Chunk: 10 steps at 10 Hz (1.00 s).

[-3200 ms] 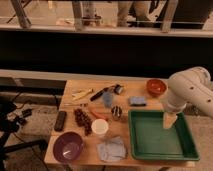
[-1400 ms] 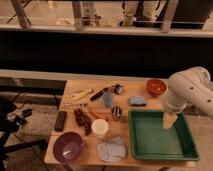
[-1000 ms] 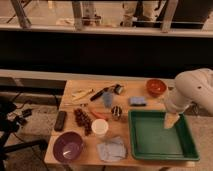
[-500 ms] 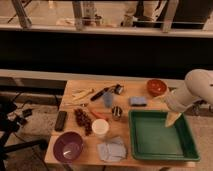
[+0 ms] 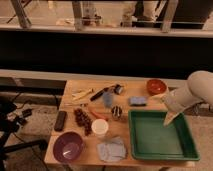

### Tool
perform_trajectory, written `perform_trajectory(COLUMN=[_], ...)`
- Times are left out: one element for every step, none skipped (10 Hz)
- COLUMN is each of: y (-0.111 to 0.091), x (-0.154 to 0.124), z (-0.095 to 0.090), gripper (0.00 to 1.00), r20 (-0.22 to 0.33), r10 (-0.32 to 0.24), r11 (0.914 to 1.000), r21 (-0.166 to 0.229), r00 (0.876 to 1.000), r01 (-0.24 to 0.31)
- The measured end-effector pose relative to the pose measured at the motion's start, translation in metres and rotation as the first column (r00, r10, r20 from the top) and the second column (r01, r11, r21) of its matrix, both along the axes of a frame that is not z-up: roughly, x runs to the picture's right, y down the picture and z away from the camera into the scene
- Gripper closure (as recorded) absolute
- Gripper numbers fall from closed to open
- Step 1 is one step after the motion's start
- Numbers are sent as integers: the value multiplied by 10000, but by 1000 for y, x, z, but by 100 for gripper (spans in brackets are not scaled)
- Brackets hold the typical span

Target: Place eraser in table surface

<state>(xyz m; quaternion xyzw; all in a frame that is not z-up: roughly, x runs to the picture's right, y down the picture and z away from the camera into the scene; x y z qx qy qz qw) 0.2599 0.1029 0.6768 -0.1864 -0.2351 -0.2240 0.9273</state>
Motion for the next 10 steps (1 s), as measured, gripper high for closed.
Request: perform_trajectory(y=[2, 5, 8, 14, 21, 25, 25, 25, 26, 26], x=[-8, -18, -25, -34, -46, -56, -71, -93, -98, -100], z=[-5, -9, -12, -16, -20, -21, -21, -19, -19, -19], gripper=[20, 20, 20, 20, 20, 20, 20, 20, 20, 20], r20=[492, 937, 1251, 1555, 1834, 1979, 2214, 2584, 2679, 2718], r10=[-725, -1521, -2163, -2908, -3716, -4070, -4194, -4174, -4133, -4153], r11=[9967, 9859, 9725, 9520, 9242, 9111, 9075, 9076, 9078, 9063], r21=[410, 844, 1156, 1457, 1666, 1572, 1249, 721, 469, 415], r00=[9962, 9839, 9683, 9441, 9101, 8917, 8804, 8712, 8703, 8681], r01=[705, 1444, 2023, 2692, 3438, 3810, 4010, 4135, 4167, 4206])
